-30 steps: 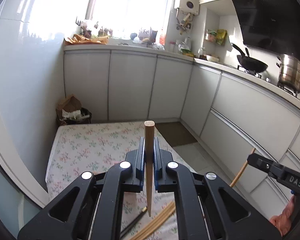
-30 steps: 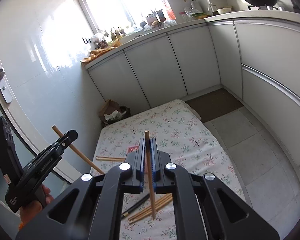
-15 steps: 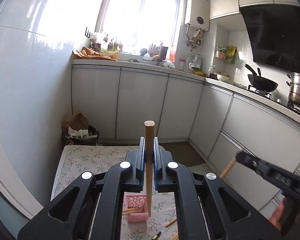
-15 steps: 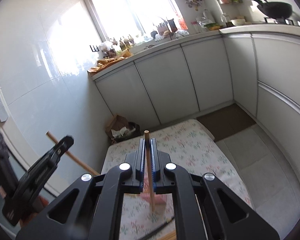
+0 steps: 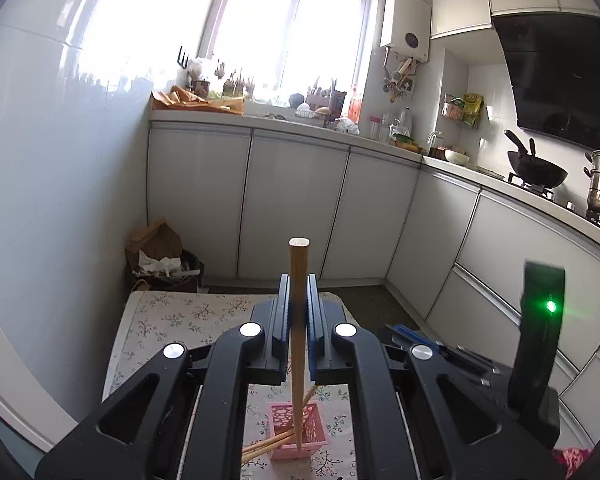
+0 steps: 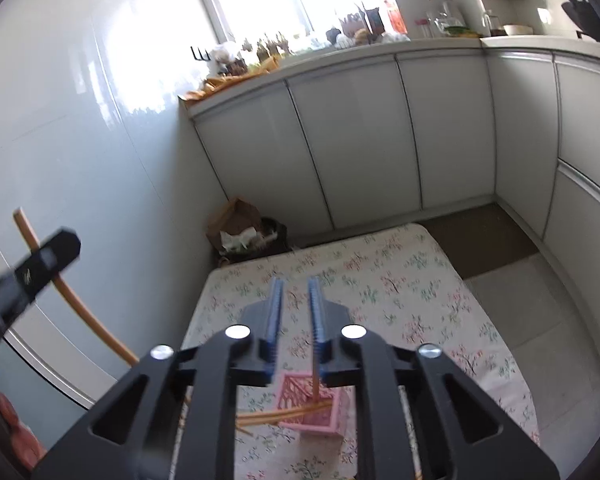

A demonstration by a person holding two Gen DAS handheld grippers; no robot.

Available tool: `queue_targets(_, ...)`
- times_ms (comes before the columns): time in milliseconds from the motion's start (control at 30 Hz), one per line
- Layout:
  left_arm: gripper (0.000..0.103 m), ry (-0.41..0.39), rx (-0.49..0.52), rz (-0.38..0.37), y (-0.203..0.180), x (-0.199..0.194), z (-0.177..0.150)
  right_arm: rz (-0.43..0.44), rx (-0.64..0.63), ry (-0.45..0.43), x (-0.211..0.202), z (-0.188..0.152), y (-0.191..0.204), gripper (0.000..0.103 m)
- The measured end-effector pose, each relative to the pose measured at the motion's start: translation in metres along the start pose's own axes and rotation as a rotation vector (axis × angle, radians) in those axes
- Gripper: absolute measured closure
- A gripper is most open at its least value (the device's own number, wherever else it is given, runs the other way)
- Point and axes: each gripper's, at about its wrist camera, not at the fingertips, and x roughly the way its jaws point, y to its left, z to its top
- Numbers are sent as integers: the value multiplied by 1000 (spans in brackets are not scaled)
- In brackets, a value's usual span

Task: Organize utensils
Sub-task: 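Carry both chopsticks over the pink mesh cup, lower them in and open both tools, then lift both open tools away from the cup toward the remaining chopsticks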

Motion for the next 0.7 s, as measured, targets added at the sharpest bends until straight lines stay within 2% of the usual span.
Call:
queue_targets(67, 97, 10, -4, -3, 0, 6, -3, -5, 13, 3, -3, -5, -5, 80)
queue_targets(167, 97, 19, -10, -6, -1, 14, -6, -18, 36, 3, -12, -13, -19, 71)
queue_targets(267, 97, 36, -19, -9, -4, 27, -10, -30, 72, 13, -20, -24, -35, 70)
queue_targets(367, 97, 47, -15, -3, -11, 40, -17, -39, 95, 33, -21, -34, -49, 65)
queue_targets(500, 96, 58, 8, 3, -22, 54, -26, -49, 113, 54, -21, -46, -65, 64)
queue_targets(567, 94, 63, 26, 31, -27, 60, -31, -50, 123, 65, -22, -52, -71, 64)
queue_targets(600, 81, 67, 27, 40, -27, 61, -33, -51, 130, 71, -22, -54, -75, 64)
queue_targets(633, 62, 67, 13, 45, -25, 61, -34, -51, 135, 72, -24, -56, -76, 64)
queue_targets(700, 56, 53, -12, 56, -20, 57, -34, -52, 144, 71, -27, -59, -81, 64)
